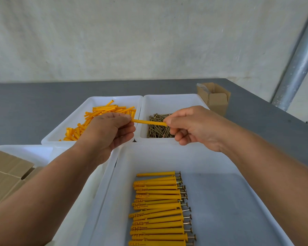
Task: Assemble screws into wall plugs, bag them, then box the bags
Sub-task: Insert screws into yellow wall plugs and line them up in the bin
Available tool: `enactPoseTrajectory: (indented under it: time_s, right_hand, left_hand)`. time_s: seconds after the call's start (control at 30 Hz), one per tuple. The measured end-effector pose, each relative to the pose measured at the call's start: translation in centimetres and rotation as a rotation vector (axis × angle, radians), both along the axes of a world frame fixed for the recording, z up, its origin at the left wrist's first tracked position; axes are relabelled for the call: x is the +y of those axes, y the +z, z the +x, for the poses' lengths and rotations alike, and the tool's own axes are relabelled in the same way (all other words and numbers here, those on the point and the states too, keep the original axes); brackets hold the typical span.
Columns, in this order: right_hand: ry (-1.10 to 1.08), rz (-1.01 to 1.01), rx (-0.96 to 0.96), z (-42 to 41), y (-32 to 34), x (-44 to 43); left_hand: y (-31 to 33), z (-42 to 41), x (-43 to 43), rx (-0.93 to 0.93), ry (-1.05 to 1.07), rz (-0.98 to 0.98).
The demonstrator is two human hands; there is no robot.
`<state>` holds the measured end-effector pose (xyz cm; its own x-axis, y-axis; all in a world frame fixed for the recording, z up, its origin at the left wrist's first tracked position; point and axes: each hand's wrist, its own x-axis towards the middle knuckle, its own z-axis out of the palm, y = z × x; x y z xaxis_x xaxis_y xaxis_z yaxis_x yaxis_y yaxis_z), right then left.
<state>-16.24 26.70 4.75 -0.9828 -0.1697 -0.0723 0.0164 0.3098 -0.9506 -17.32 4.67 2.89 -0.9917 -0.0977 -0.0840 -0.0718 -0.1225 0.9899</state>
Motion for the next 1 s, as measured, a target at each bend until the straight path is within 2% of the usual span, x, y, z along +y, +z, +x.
enactPoseTrajectory:
  time_s: [0.23, 0.47, 0.53, 0.7, 0.83, 1.0]
  right_hand:
    - [0.108, 0.229, 0.035, 0.1, -0.3, 0.1]
    - [0.348, 0.373, -0.128, 0.5, 0.0, 0.7]
    - [0.415, 0.429, -0.186, 0.7, 0.1, 0.7]
    - [0.555, 0.62, -0.312, 1.3, -0.5, 0.3]
    - [0.574, 0.727, -0.344, 1.4, -1.1, -0.3]
    - [0.589, 0.777, -0.367, 1.5, -1.6, -0.9]
  left_hand:
    - [-0.1, 0.1, 0.2, 0.025, -0.039, -0.071]
    - [-0.1, -0.2, 0.1, 0.116, 0.024, -0.21]
    - [-0.4, -0.4, -0.4, 0.17, 0.094, -0.342]
    - [-1.6, -1.0, -1.6, 0.326, 0.296, -1.092]
    - [-2.6, -1.6, -2.4, 0.251, 0.276, -1.319]
    - [-3.3, -2.3, -3.3, 0.051, 0.161, -1.482]
